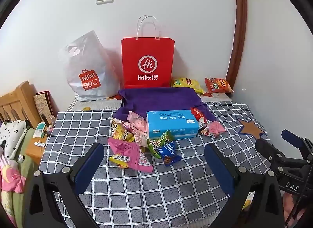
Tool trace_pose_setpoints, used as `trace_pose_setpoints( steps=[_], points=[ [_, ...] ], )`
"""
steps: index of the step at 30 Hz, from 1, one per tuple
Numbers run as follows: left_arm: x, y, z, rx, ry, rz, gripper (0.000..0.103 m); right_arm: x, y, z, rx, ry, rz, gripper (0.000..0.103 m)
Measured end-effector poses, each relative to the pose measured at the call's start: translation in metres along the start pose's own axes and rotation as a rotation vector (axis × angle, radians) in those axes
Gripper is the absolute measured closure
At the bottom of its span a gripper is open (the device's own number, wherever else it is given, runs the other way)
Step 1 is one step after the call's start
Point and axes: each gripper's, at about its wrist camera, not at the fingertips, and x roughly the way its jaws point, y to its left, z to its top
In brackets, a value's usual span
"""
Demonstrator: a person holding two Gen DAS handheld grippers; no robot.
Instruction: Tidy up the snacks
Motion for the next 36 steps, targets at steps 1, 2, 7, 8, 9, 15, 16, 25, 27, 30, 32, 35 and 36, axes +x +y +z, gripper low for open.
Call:
trace_pose_setpoints(
  steps=[1, 2, 7, 8, 9, 15, 16, 25, 27, 30, 32, 35, 36],
  points=[
    [0.000, -0.001, 0.000, 0.001, -0.001, 0.000, 0.000, 0.000, -0.001, 0.000, 0.000, -0.001, 0.000, 0.000],
    [0.000, 0.000, 0.001, 0.001, -0.002, -0.001, 0.000, -0.001, -0.001, 0.001, 0.001, -0.002, 0.001, 0.000],
    [-0.001, -0.002, 0.001, -0.001, -0.006, -0.001, 0.000, 0.000, 0.002, 0.000, -0.008, 0.000, 0.006, 0.000],
    [-0.001, -0.002, 0.002, -0.001, -0.007, 0.000, 0.000, 0.000, 0.003, 0.000, -0.011, -0.001, 0.006, 0.000],
    [-0.001, -0.002, 0.002, -0.002, -0.009, 0.000, 0.000, 0.000, 0.004, 0.000, -0.013, -0.002, 0.007, 0.000],
    [-0.006, 0.004, 0.002, -0.005, -0.014, 0.004, 0.000, -0.003, 0.009, -0.001, -0.023, -0.011, 0.014, 0.000],
    [-0.006, 0.005, 0.002, -0.007, -0.015, 0.003, 0.000, -0.004, 0.009, -0.001, -0.024, -0.013, 0.016, 0.000],
    [-0.006, 0.008, 0.000, -0.015, -0.018, -0.001, 0.000, -0.007, 0.015, -0.002, -0.036, -0.019, 0.019, 0.000],
    [-0.006, 0.009, 0.000, -0.016, -0.019, -0.001, 0.000, -0.007, 0.016, -0.002, -0.037, -0.019, 0.017, 0.000],
    [-0.006, 0.008, 0.000, -0.014, -0.017, 0.001, 0.000, -0.007, 0.015, -0.002, -0.036, -0.019, 0.019, 0.000],
    [-0.006, 0.008, -0.002, -0.013, -0.017, 0.002, 0.000, -0.007, 0.015, -0.002, -0.036, -0.019, 0.019, 0.000],
    [-0.006, 0.011, -0.004, -0.016, -0.016, 0.002, 0.000, -0.007, 0.016, -0.002, -0.036, -0.018, 0.018, 0.000],
    [-0.006, 0.011, -0.004, -0.016, -0.016, 0.001, 0.000, -0.007, 0.016, -0.002, -0.036, -0.017, 0.019, 0.000]
  ],
)
